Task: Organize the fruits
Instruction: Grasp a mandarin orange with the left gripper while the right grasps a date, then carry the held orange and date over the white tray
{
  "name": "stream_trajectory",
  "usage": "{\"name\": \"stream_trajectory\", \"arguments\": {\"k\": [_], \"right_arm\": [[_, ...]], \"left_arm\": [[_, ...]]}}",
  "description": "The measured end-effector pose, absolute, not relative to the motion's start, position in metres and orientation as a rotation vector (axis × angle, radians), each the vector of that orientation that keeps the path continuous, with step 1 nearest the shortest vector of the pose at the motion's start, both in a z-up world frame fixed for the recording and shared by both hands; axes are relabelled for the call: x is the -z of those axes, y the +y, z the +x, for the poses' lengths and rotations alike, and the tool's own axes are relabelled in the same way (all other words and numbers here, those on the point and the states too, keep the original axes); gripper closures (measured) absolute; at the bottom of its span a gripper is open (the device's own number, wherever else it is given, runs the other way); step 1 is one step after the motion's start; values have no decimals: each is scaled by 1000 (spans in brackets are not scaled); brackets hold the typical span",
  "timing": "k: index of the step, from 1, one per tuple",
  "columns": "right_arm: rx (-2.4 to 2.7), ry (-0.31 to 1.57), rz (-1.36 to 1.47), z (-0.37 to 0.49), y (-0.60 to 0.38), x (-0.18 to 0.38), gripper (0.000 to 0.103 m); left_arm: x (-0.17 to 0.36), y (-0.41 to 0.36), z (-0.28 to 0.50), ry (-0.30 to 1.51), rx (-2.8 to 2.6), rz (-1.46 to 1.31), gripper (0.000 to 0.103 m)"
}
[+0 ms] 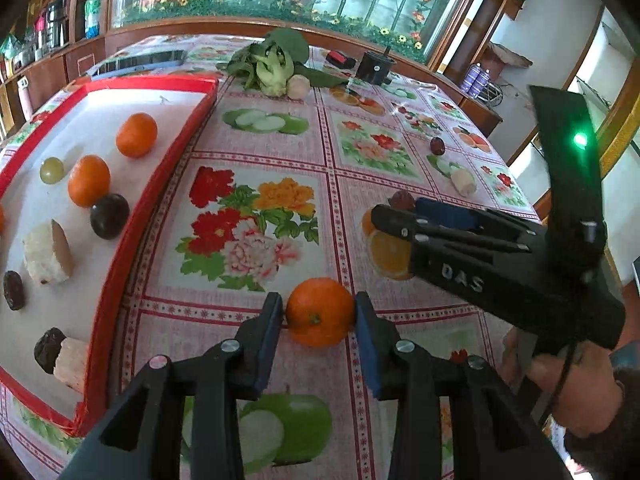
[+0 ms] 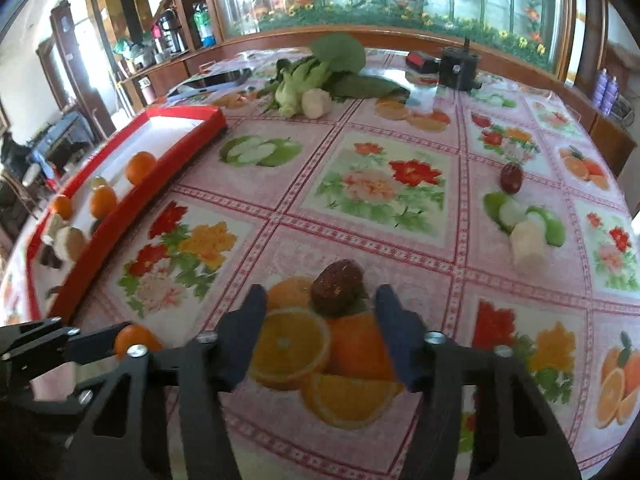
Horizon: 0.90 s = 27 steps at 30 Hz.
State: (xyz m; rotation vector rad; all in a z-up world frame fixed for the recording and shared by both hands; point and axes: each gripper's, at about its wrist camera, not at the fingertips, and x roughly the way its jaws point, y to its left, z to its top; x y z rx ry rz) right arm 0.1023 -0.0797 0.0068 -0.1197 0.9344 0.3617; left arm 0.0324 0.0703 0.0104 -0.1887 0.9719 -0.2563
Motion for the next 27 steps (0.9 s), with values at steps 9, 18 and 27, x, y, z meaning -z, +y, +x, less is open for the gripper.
{"name": "stream_trajectory", "arguments": {"k": [9,18,27], "right_arm": [[-376,929,-173,100,-77,-9,79],[-364,933,-95,85,-98,-17,79],[-336,955,-46,72,-117,-15,79]], "left_arm": [[-11,69,33,955,274,-178,59],[-13,64,31,953,285,-165,66],[-17,59,25,942,287,-162,66]]}}
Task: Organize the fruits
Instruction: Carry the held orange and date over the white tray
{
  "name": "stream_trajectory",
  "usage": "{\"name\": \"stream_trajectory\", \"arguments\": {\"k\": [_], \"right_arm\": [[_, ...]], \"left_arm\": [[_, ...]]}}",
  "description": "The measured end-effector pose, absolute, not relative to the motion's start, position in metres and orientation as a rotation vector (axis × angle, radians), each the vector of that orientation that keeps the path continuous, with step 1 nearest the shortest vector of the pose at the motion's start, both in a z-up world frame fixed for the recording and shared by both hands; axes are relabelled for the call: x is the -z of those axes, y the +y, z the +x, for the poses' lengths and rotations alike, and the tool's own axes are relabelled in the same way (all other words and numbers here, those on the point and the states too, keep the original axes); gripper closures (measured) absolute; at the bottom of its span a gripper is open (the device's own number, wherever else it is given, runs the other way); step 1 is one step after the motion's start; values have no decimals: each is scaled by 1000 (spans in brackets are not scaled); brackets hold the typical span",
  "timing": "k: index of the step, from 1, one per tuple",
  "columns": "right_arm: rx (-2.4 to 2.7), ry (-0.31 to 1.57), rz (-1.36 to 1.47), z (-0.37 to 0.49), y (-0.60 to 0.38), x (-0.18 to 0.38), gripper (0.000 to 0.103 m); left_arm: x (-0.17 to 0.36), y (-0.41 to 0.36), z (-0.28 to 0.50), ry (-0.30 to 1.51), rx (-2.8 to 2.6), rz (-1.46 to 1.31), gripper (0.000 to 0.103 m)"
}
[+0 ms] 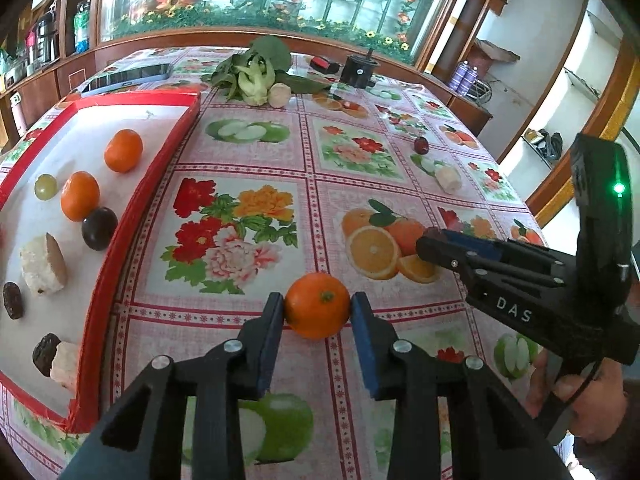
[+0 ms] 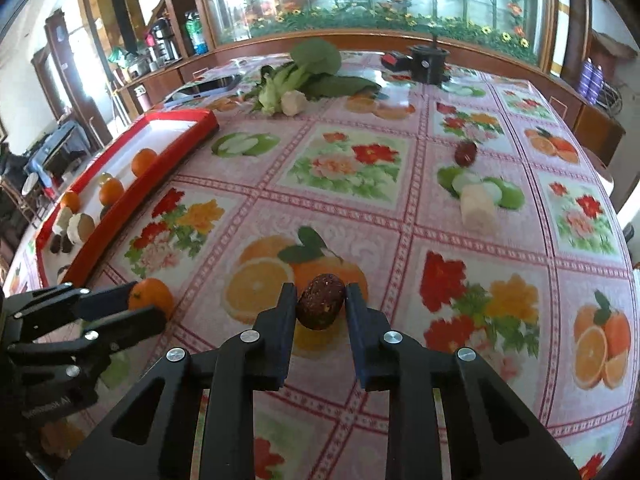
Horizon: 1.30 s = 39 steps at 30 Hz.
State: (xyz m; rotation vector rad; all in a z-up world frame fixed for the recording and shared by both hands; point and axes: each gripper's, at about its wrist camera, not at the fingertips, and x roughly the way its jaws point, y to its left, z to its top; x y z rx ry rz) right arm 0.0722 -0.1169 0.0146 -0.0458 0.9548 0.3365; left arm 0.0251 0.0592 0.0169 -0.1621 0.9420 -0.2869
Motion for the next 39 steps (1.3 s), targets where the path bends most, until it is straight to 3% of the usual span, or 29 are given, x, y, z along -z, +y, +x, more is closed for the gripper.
{"name": "stream_trajectory", "arguments": {"k": [34,39], "right_arm": [[-301,964,-31,39,-123,-21,78],[-292,1003,9,44,-125,-12,74]], "left_arm": [[-27,63,8,935,320,-193,66],[-20,64,7,962,329,-202,66]]}}
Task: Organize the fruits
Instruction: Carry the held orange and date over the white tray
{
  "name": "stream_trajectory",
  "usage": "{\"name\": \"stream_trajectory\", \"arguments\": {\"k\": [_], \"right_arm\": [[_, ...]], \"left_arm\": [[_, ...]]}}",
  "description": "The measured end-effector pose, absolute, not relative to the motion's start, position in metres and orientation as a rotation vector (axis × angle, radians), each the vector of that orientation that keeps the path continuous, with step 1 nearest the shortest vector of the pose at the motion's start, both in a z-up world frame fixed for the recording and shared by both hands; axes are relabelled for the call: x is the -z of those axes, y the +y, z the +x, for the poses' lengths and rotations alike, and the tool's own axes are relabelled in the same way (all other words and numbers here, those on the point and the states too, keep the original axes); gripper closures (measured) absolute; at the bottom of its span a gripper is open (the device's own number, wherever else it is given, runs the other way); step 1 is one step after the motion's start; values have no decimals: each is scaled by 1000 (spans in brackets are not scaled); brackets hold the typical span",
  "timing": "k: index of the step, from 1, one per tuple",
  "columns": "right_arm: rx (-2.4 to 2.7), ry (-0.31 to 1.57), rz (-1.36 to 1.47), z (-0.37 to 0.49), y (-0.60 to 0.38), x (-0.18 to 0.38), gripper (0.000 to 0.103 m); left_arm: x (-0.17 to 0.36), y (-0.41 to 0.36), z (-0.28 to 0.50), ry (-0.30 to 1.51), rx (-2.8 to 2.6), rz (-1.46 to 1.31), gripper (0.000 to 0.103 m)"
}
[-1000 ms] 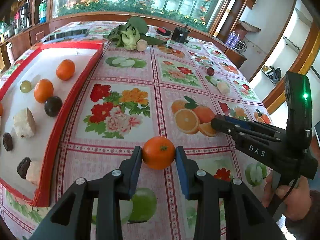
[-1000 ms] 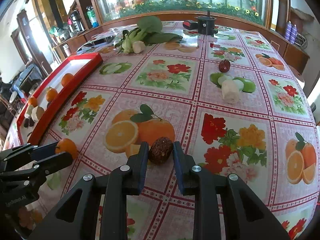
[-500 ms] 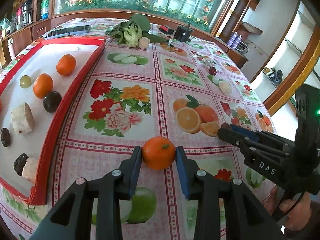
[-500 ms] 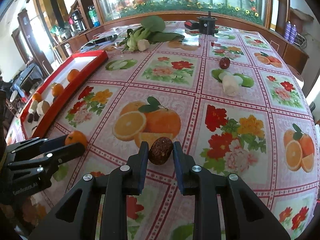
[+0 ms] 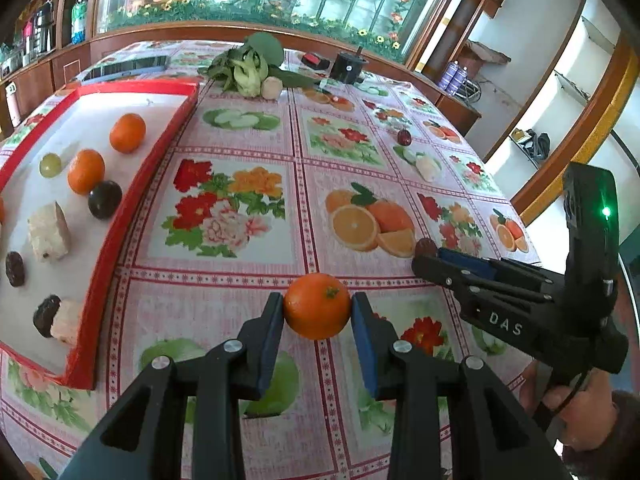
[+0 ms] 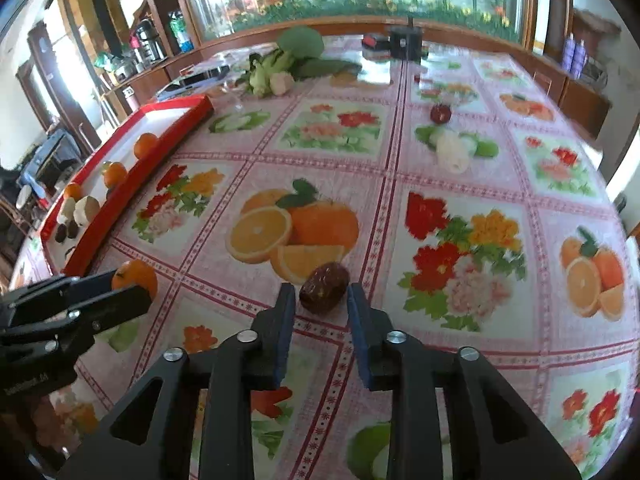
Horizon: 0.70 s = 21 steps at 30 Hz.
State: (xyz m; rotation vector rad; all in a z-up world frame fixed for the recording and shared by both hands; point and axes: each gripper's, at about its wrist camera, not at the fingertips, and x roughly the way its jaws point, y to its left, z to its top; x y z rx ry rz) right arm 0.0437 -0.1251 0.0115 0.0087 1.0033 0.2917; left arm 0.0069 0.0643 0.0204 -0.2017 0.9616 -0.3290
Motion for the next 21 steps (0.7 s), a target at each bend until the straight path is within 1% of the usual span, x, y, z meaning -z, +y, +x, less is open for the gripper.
{"name": "stream_trajectory", "arguments": {"k": [1,4,6,7,8,13,21], "right_arm": [[-294,997,11,45,-124,-11,71],[-276,982,-59,48,-115,-10,71],[-278,973,-96,50,-110,-10,75],[-278,977,-98,50,-109,-10,82],[-279,985,-88,51,-110,-10,83],[-294,1006,-24,46,-117,-17,83],[-304,962,-11,30,-113,-38,83]], "left_arm": [[-19,64,7,966,331,-202,66],[-16,65,7,976,337,-207,66],[-14,65,7,979,340,-208,66],[-12,65,7,980,340,-207,66],[-11,65,7,981,342,-207,66],[-14,69,7,976,355,-229,66],[-29,74,5,947,382,-267,66]]}}
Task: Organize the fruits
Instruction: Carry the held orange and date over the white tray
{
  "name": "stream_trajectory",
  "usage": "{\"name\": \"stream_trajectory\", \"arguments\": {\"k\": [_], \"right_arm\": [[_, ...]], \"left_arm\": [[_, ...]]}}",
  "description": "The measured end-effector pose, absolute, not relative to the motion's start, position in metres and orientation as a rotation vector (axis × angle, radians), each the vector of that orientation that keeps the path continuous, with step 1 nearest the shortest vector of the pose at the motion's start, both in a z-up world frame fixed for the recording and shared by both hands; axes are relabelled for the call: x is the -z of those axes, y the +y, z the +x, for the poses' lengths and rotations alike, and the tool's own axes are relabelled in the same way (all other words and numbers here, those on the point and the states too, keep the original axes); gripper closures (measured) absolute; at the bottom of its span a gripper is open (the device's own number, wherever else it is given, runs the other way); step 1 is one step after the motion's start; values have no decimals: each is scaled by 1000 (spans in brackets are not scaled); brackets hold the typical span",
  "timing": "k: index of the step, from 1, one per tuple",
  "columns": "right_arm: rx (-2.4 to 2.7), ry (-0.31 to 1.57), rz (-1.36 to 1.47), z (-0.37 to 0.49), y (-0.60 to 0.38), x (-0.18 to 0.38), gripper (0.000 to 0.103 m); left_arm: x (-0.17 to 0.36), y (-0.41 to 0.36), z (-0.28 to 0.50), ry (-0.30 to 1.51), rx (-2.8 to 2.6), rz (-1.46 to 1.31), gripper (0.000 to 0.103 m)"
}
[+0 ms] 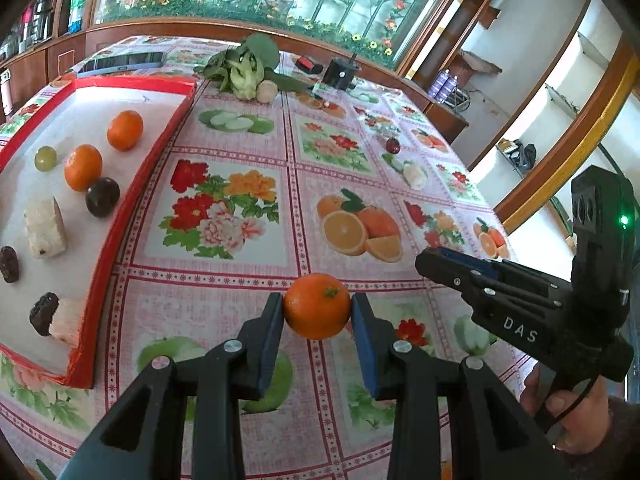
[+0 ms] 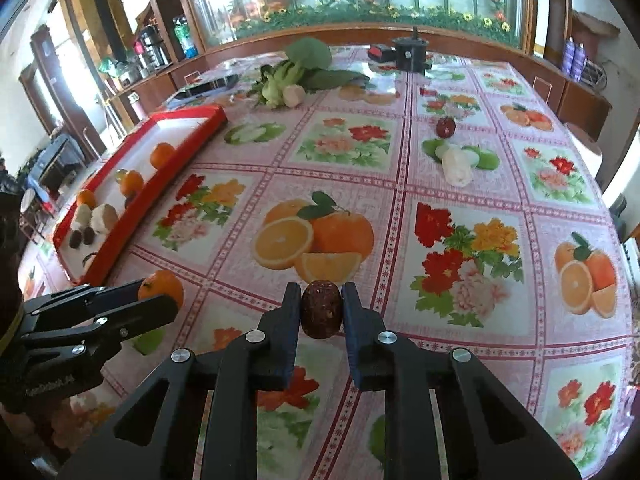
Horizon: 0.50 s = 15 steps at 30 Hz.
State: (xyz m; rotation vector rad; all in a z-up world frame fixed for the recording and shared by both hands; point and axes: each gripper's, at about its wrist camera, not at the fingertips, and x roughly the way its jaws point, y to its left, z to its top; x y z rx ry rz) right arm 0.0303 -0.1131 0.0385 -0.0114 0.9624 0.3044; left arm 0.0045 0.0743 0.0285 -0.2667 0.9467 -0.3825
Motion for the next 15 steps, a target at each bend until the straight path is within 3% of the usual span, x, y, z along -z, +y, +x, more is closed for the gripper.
{"name": "stream_trajectory", "arguments": {"k": [15], "right_arm": [[-385,922,-87,42,-58,-62,83]], "left_arm": [[-58,113,9,872,333,-287,66]]}}
